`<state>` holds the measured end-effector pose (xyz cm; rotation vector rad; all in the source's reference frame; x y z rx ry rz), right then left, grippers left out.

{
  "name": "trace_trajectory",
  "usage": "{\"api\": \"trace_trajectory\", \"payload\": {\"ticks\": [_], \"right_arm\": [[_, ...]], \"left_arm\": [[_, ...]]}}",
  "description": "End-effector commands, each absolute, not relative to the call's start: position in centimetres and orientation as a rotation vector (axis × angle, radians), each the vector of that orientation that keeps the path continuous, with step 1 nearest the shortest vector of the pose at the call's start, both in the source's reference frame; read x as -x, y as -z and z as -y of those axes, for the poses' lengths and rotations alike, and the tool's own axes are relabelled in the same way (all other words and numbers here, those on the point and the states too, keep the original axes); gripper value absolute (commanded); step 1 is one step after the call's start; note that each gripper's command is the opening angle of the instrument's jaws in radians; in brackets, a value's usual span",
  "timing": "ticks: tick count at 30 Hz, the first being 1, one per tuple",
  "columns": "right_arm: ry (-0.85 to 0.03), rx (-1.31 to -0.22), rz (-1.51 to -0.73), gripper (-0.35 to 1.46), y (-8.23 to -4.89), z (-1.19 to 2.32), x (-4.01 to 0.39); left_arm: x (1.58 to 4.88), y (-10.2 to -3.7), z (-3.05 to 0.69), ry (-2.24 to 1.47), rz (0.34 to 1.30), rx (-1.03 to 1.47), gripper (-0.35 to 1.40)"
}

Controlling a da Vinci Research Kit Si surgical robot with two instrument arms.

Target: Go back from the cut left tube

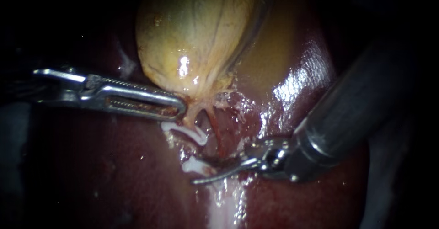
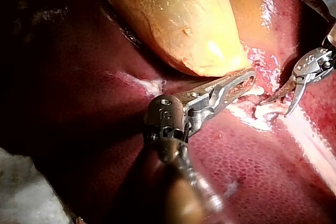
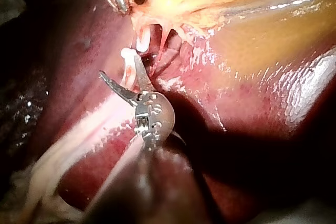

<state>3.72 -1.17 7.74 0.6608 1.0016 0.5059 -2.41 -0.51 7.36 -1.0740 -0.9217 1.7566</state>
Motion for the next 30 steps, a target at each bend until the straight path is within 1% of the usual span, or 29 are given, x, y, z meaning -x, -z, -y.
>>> {"api": "trace_trajectory", "payload": {"ticks": [1,7,11,14,17,21,30], "right_arm": [[-0.478,-0.643,-1.010,1.43,-7.70,1.13,-3.64],[-0.411,-0.545,-1.026,1.43,-7.48,0.83,-3.25],[-0.386,-0.505,-1.049,1.43,-7.34,0.65,-3.03],[-0.361,-0.481,-1.050,1.43,-7.25,0.54,-2.91],[-0.338,-0.452,-1.058,1.43,-7.19,0.47,-2.84],[-0.323,-0.440,-1.072,1.43,-7.15,0.42,-2.79],[-0.325,-0.439,-1.075,1.43,-7.14,0.42,-2.80]], "left_arm": [[2.41,-7.36,0.51,-1.756,0.919,1.074,-0.35],[2.41,-7.36,0.51,-1.756,0.919,1.074,-0.35],[2.41,-7.37,0.50,-1.756,0.919,1.074,-0.35],[2.41,-7.37,0.50,-1.756,0.919,1.074,-0.35],[2.41,-7.37,0.50,-1.756,0.920,1.074,-0.35],[2.41,-7.40,0.49,-1.757,0.919,1.074,-0.35],[2.49,-7.68,0.54,-1.763,0.906,1.081,-0.35]]}}
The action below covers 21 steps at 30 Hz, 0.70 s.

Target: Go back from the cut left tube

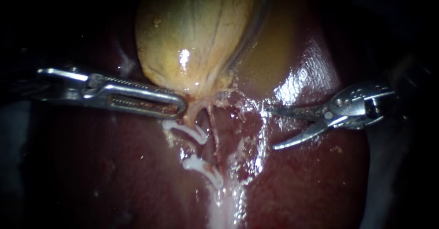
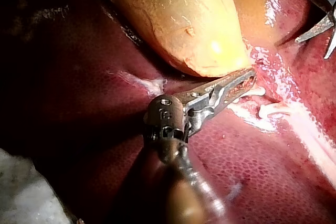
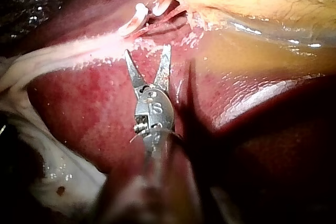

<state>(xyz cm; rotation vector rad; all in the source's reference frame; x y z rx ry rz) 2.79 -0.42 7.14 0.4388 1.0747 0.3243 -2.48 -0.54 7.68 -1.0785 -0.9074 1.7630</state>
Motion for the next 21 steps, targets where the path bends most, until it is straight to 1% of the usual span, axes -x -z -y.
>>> {"api": "trace_trajectory", "payload": {"ticks": [1,4,12,21], "right_arm": [[-0.325,-0.439,-1.075,1.43,-7.14,0.42,-2.80],[-0.325,-0.439,-1.075,1.43,-7.14,0.42,-2.79],[-0.325,-0.439,-1.075,1.43,-7.14,0.42,-2.79],[-0.326,-0.439,-1.077,1.43,-7.13,0.42,-2.79]], "left_arm": [[2.51,-7.71,0.54,-1.764,0.904,1.081,-0.35],[2.57,-7.80,0.54,-1.769,0.894,1.075,-0.35],[2.75,-7.92,0.53,-1.767,0.908,1.072,-0.35],[2.77,-7.93,0.55,-1.771,0.909,1.069,-0.35]]}}
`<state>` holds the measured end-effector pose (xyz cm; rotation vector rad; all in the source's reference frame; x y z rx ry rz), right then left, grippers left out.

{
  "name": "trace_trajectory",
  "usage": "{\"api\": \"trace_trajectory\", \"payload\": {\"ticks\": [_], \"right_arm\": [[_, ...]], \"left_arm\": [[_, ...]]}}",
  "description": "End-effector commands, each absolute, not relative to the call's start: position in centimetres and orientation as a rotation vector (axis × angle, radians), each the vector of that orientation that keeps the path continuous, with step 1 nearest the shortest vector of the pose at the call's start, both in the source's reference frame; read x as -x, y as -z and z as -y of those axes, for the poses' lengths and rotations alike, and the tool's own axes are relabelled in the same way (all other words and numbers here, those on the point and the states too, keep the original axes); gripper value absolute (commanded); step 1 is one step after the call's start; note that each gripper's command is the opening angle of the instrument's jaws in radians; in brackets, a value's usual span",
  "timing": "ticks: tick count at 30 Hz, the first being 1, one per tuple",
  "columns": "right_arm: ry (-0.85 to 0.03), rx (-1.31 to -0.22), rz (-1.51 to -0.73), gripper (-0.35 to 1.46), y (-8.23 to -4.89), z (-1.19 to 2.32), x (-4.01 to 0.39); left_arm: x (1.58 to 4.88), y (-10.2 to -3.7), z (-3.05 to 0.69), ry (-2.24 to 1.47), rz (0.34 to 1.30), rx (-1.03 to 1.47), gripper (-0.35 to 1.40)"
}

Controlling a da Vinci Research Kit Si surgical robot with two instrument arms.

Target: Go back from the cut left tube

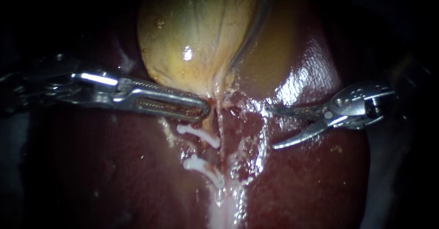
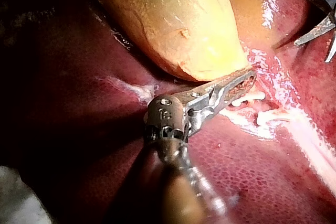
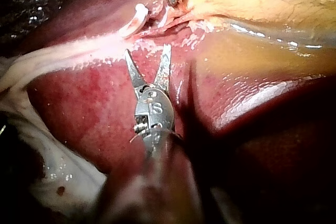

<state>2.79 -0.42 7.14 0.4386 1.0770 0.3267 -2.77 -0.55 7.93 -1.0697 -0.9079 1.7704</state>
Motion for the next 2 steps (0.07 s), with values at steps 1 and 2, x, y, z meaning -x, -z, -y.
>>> {"api": "trace_trajectory", "payload": {"ticks": [1,2], "right_arm": [[-0.326,-0.439,-1.077,1.43,-7.13,0.42,-2.79],[-0.326,-0.439,-1.078,1.43,-7.13,0.42,-2.79]], "left_arm": [[2.77,-7.93,0.55,-1.771,0.909,1.069,-0.35],[2.77,-7.93,0.55,-1.771,0.909,1.069,-0.35]]}}
